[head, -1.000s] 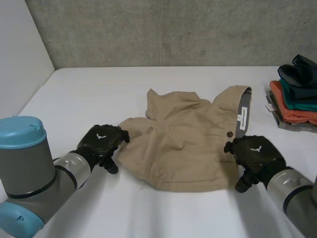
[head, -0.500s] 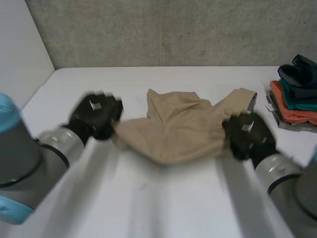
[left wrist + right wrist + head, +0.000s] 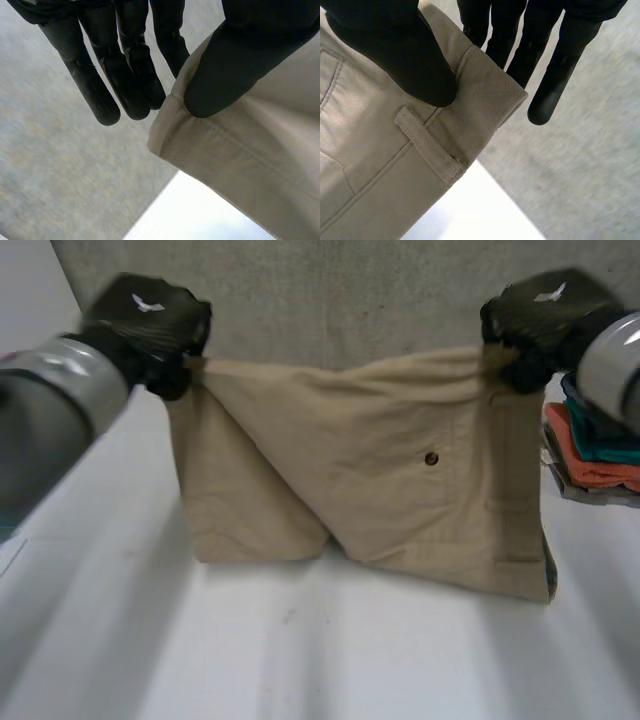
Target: Fold the laundry.
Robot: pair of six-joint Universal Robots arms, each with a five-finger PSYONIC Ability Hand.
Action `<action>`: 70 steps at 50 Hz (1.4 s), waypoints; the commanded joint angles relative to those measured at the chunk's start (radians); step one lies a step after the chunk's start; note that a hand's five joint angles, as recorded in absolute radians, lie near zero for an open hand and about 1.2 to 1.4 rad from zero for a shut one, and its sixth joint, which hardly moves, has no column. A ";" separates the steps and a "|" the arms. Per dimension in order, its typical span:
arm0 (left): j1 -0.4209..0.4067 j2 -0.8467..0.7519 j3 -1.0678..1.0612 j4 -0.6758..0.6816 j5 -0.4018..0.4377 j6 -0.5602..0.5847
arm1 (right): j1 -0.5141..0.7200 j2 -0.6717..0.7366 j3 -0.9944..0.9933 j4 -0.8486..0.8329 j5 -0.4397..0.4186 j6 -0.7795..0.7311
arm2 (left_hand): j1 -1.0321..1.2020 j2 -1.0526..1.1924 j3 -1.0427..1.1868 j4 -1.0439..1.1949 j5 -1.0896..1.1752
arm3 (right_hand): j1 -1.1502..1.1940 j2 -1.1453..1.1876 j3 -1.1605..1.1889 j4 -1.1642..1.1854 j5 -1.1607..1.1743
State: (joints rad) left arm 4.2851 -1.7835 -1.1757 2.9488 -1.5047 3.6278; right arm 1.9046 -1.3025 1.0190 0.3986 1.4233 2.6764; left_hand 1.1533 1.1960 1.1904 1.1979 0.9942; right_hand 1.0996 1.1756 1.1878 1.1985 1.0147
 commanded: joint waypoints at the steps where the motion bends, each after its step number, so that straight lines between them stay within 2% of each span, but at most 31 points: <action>1: -0.031 -0.278 0.269 0.110 -0.012 0.066 | 0.016 0.221 -0.152 -0.104 0.087 -0.021 | 0.243 0.200 0.206 0.198 0.227 | 0.297 0.221 0.209 0.198 0.207; 5: -0.030 -0.350 0.421 0.355 -0.011 0.060 | 0.031 0.267 -0.258 -0.392 0.149 0.008 | 0.243 0.200 0.206 0.198 0.227 | 0.297 0.221 0.209 0.198 0.207; 6: -0.031 -0.352 0.448 0.486 -0.011 0.048 | 0.040 0.267 -0.261 -0.578 0.147 0.029 | 0.243 0.200 0.206 0.198 0.227 | 0.297 0.221 0.209 0.198 0.207; 8: -0.034 -0.350 0.452 0.626 -0.012 0.028 | 0.048 0.264 -0.251 -0.755 0.138 0.061 | 0.243 0.200 0.206 0.198 0.227 | 0.297 0.221 0.209 0.198 0.207; 9: -0.034 -0.349 0.446 0.747 -0.017 0.000 | 0.057 0.261 -0.232 -0.896 0.131 0.098 | 0.243 0.200 0.206 0.198 0.227 | 0.297 0.221 0.209 0.198 0.207; 12: -0.040 -0.340 0.430 0.878 -0.023 -0.038 | 0.070 0.241 -0.195 -1.032 0.103 0.164 | 0.243 0.200 0.206 0.198 0.227 | 0.297 0.221 0.209 0.198 0.207; 15: -0.028 -0.309 0.389 0.900 -0.029 -0.067 | 0.064 0.235 -0.200 -1.035 0.094 0.210 | 0.243 0.200 0.206 0.198 0.227 | 0.297 0.221 0.209 0.198 0.207; 19: -0.021 -0.245 0.279 0.857 -0.042 -0.070 | 0.062 0.250 -0.192 -1.006 0.089 0.244 | 0.243 0.200 0.206 0.198 0.227 | 0.297 0.221 0.209 0.198 0.207; 26: -0.016 -0.149 0.004 0.741 -0.054 -0.069 | 0.056 0.331 -0.198 -0.755 0.080 0.241 | 0.243 0.200 0.206 0.198 0.227 | 0.297 0.221 0.209 0.198 0.207; 30: -0.024 -0.096 -0.175 0.664 -0.052 -0.064 | 0.054 0.388 -0.166 -0.618 0.045 0.208 | 0.243 0.200 0.206 0.198 0.227 | 0.297 0.221 0.209 0.198 0.207; 34: -0.037 -0.086 -0.379 0.578 -0.045 -0.060 | 0.054 0.450 -0.042 -0.511 -0.035 0.067 | 0.243 0.200 0.206 0.198 0.227 | 0.297 0.221 0.209 0.198 0.207; 39: -0.062 -0.091 -0.531 0.489 -0.045 -0.041 | 0.053 0.443 0.128 -0.431 -0.041 -0.153 | 0.243 0.200 0.206 0.198 0.227 | 0.297 0.221 0.209 0.198 0.207; 42: -0.117 -0.071 -0.594 0.385 -0.049 0.020 | 0.057 0.419 0.223 -0.353 -0.034 -0.256 | 0.243 0.200 0.206 0.198 0.227 | 0.297 0.221 0.209 0.198 0.207; 46: -0.137 0.007 -0.633 0.238 -0.052 0.095 | 0.056 0.310 0.369 -0.164 0.002 -0.309 | 0.243 0.200 0.206 0.198 0.227 | 0.297 0.221 0.209 0.198 0.207; 47: -0.137 0.050 -0.653 0.142 -0.052 0.138 | 0.054 0.233 0.433 -0.071 0.012 -0.319 | 0.243 0.200 0.206 0.198 0.227 | 0.297 0.221 0.209 0.198 0.207; 50: -0.140 0.113 -0.679 -0.026 -0.051 0.208 | 0.054 0.114 0.527 0.046 0.026 -0.331 | 0.243 0.200 0.206 0.198 0.227 | 0.297 0.221 0.209 0.198 0.207; 51: -0.143 0.148 -0.697 -0.150 -0.046 0.251 | 0.054 0.033 0.588 0.099 0.023 -0.352 | 0.243 0.200 0.206 0.198 0.227 | 0.297 0.221 0.209 0.198 0.207; 54: -0.166 0.190 -0.731 -0.342 -0.031 0.305 | 0.053 -0.078 0.685 0.146 0.022 -0.423 | 0.243 0.200 0.206 0.198 0.227 | 0.297 0.221 0.209 0.198 0.207; 55: -0.201 0.211 -0.746 -0.441 -0.011 0.333 | 0.050 -0.136 0.737 0.161 0.022 -0.485 | 0.243 0.200 0.206 0.198 0.227 | 0.297 0.221 0.209 0.198 0.207; 57: -0.247 0.223 -0.746 -0.525 0.021 0.359 | 0.042 -0.181 0.776 0.169 0.017 -0.536 | 0.243 0.200 0.206 0.198 0.227 | 0.297 0.221 0.209 0.198 0.207; 60: -0.284 0.216 -0.701 -0.519 0.067 0.376 | 0.024 -0.212 0.800 0.171 0.019 -0.586 | 0.243 0.200 0.206 0.198 0.227 | 0.297 0.221 0.209 0.198 0.207; 65: -0.260 0.110 -0.572 -0.355 0.057 0.384 | -0.010 -0.199 0.750 0.152 -0.003 -0.518 | 0.243 0.200 0.206 0.198 0.227 | 0.297 0.221 0.209 0.198 0.207; 70: -0.215 -0.069 -0.339 -0.151 0.012 0.382 | -0.056 -0.037 0.592 0.007 -0.029 -0.254 | 0.243 0.200 0.206 0.198 0.227 | 0.297 0.221 0.209 0.198 0.207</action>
State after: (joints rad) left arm 4.0224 -1.6670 -1.7489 2.5602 -1.4481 4.0163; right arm 1.8947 -1.4967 1.7683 0.5469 1.4192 2.1696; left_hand 1.1534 1.2013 1.1961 1.2021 1.0054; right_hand 1.1071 1.1799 1.1917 1.1990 1.0149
